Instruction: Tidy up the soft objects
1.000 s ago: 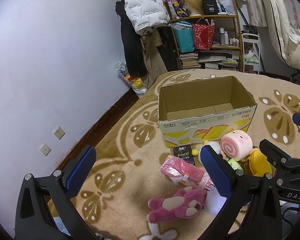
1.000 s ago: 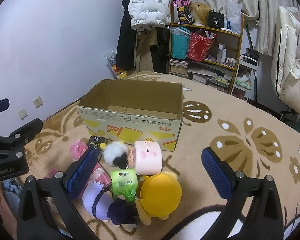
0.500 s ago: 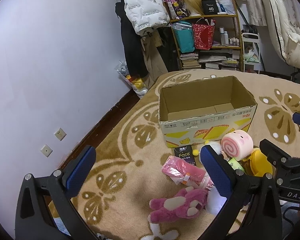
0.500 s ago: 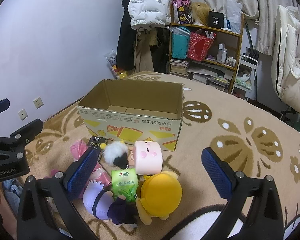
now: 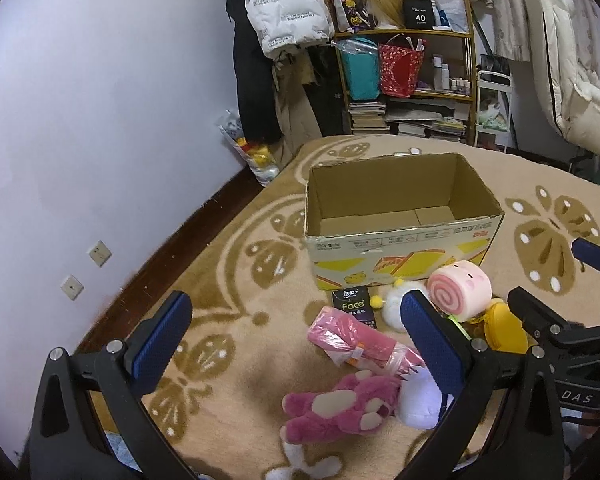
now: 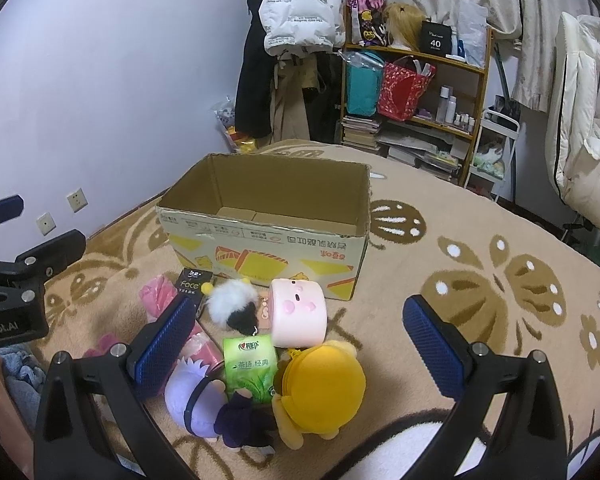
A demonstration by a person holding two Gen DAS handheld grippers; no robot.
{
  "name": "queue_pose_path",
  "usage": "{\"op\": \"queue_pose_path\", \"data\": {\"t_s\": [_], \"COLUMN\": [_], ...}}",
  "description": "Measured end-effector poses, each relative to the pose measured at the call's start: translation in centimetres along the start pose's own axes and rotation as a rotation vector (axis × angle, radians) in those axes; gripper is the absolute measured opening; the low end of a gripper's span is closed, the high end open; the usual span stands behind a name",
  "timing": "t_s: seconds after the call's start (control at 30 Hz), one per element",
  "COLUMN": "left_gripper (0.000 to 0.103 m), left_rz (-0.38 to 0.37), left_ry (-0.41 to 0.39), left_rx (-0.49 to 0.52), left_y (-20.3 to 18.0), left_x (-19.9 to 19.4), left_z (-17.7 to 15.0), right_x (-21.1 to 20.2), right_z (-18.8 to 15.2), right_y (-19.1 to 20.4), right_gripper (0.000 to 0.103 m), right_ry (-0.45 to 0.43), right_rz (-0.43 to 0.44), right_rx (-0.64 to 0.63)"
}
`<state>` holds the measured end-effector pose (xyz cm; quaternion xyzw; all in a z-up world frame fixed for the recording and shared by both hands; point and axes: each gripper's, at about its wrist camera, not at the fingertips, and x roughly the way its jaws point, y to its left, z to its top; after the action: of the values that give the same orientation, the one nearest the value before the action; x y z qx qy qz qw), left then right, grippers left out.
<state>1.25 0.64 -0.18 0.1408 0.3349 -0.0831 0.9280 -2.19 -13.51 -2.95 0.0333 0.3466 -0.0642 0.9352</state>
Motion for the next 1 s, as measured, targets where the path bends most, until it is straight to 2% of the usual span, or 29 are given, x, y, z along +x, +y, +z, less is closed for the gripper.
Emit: {"op": "queue_pose_path", "data": {"t_s": [0.17, 0.33, 0.73, 0.9, 1.0], "left_gripper": [0.103, 0.103, 0.103, 0.103, 0.103], "left_rz": [-0.045, -0.039, -0.1, -0.172, -0.155], "left_ry": [0.04, 0.081, 0.229, 0.316, 0.34], "left_rx": [0.006, 0.003, 0.012, 0.023, 0.029], "left_y": [-0.1, 0.0, -0.6, -0.8, -0.6], "left_x": [1.2, 2.2, 5.6, 7.5, 8.6], "left_z": [0.3, 0.3, -0.8, -1.4, -1.6], "right_x": [0.3, 1.2, 4.1, 5.2, 5.8], "right_z": [0.1, 0.3, -0.4, -0.7, -0.9], "right_y": [-0.4, -0.5, -1.3, -2.4, -3.2], "right_gripper": [0.103, 0.103, 0.103, 0.103, 0.103], "right_ry": [0.0, 0.016, 0.133, 0.183, 0.215], "right_rz": [0.016, 0.023, 0.034, 0.033, 0.025], "right_rx": [0.026, 0.035, 0.078, 0.133, 0.166]}}
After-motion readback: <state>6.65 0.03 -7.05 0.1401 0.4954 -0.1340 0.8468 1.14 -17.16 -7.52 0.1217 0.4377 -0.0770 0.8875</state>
